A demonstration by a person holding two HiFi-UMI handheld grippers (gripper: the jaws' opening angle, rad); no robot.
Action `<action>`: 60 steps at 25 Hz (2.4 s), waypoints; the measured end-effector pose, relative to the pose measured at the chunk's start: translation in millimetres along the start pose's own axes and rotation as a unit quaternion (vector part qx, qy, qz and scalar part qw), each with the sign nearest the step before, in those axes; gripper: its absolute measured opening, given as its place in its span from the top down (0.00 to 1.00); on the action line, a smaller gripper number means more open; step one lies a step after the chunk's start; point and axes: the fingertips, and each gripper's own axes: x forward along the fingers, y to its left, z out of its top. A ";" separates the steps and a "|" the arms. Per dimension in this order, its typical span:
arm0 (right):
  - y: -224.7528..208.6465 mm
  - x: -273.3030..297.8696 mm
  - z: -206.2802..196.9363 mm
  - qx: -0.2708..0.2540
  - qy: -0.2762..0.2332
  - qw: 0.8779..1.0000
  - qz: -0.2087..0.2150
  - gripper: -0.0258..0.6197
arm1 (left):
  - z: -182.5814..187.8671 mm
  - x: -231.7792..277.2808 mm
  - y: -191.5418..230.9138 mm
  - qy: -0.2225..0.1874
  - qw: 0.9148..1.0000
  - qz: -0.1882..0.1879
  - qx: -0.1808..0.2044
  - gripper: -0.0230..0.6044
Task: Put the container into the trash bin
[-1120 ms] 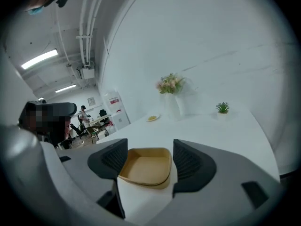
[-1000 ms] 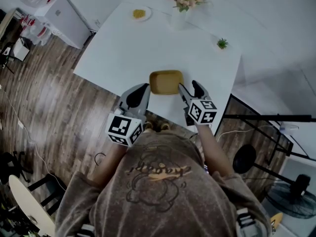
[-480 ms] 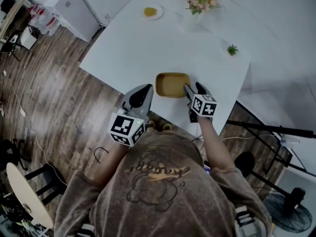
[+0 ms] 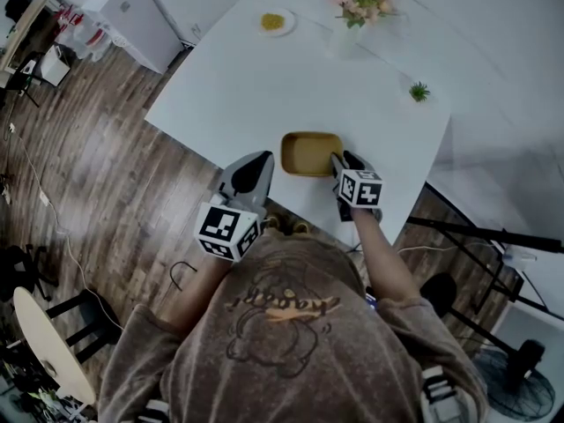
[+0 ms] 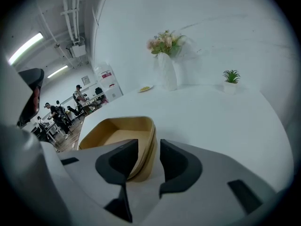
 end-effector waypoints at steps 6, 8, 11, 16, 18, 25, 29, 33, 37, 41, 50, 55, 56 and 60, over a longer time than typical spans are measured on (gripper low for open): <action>0.8 1.6 1.9 -0.007 -0.001 1.000 -0.009 0.83 | -0.9 -1.2 1.3 0.001 1.000 0.010 0.002 0.96; 1.1 0.0 5.3 -0.009 -0.006 1.000 -0.016 0.88 | -1.4 -3.5 1.5 0.001 1.000 0.014 0.002 0.96; -0.6 2.3 0.2 -0.020 0.000 1.000 -0.023 0.91 | -2.3 -7.1 2.6 0.001 1.000 0.021 0.002 0.96; 0.5 0.8 2.2 -0.025 -0.003 0.999 -0.023 0.92 | -4.3 -15.2 5.4 0.003 0.999 0.034 -0.003 0.96; 1.3 -0.6 4.0 -0.023 -0.005 1.000 -0.020 0.92 | -6.6 -19.0 6.2 0.003 0.999 0.041 -0.006 0.96; 13.7 -11.9 26.0 -0.027 -0.026 0.999 0.010 0.92 | -14.5 -30.6 7.9 -0.005 0.997 0.070 -0.023 0.96; 28.7 -17.4 30.0 -0.039 -0.034 0.998 0.036 0.92 | -21.9 -41.2 8.1 -0.012 0.995 0.091 -0.026 0.96; 53.1 -17.5 27.0 -0.055 -0.029 0.996 0.064 0.92 | -26.7 -59.8 11.0 -0.021 0.992 0.118 -0.033 0.96; 81.6 -14.2 21.0 -0.073 -0.020 0.993 0.092 0.92 | -29.4 -82.2 15.7 -0.028 0.989 0.144 -0.037 0.96; 119.2 -13.8 23.9 -0.089 -0.019 0.988 0.122 0.92 | -25.9 -109.4 27.1 -0.038 0.984 0.172 -0.042 0.96; 223.6 -14.5 10.7 -0.126 -0.015 0.977 0.172 0.92 | -30.7 -200.7 58.9 -0.057 0.971 0.226 -0.053 0.96; 284.4 -13.1 -3.2 -0.142 -0.011 0.970 0.198 0.92 | -36.8 -253.2 80.1 -0.063 0.964 0.251 -0.059 0.96; 296.1 -12.9 -5.6 -0.146 -0.011 0.968 0.202 0.92 | -37.4 -263.4 84.3 -0.065 0.963 0.256 -0.060 0.96; 335.8 -9.8 -15.9 -0.158 -0.006 0.963 0.217 0.92 | -40.7 -299.2 100.8 -0.071 0.957 0.274 -0.064 0.96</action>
